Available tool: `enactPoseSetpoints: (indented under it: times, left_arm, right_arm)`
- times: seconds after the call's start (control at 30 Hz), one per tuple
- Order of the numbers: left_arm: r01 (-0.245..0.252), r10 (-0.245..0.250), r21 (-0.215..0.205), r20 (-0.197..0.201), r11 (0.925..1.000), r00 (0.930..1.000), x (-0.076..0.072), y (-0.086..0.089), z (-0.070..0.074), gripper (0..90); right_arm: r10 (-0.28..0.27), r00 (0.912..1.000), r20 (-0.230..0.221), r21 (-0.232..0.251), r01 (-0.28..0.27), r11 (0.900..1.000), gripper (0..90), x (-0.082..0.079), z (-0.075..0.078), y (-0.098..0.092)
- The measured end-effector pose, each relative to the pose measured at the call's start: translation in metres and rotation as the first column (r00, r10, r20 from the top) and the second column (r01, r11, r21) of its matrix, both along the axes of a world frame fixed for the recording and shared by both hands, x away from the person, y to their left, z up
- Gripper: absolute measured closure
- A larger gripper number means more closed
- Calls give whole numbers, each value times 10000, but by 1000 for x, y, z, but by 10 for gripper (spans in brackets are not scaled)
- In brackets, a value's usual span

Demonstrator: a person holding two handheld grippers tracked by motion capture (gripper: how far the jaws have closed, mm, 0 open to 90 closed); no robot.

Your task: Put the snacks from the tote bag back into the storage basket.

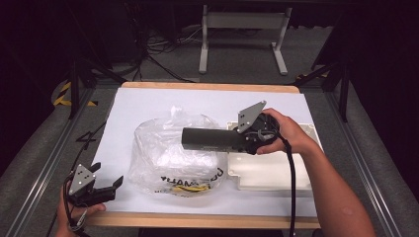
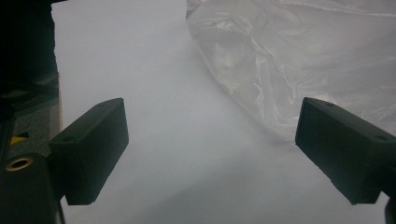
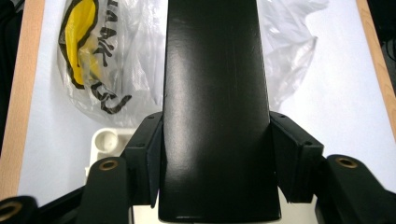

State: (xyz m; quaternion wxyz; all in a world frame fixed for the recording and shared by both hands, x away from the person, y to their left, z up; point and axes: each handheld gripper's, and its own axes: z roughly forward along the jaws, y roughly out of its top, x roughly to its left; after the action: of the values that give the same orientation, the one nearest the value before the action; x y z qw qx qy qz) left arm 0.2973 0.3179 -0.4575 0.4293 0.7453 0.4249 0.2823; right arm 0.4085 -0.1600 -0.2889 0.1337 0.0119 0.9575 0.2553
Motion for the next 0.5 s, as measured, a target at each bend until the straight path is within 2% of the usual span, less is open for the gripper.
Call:
enactPoseSetpoints:
  times: [0.5]
  left_arm:
    - [-8,8,3,-57,10000,10000,1,1,-1,105]
  right_arm:
    - [-213,9998,-66,43,214,9998,428,-5,6,-30]
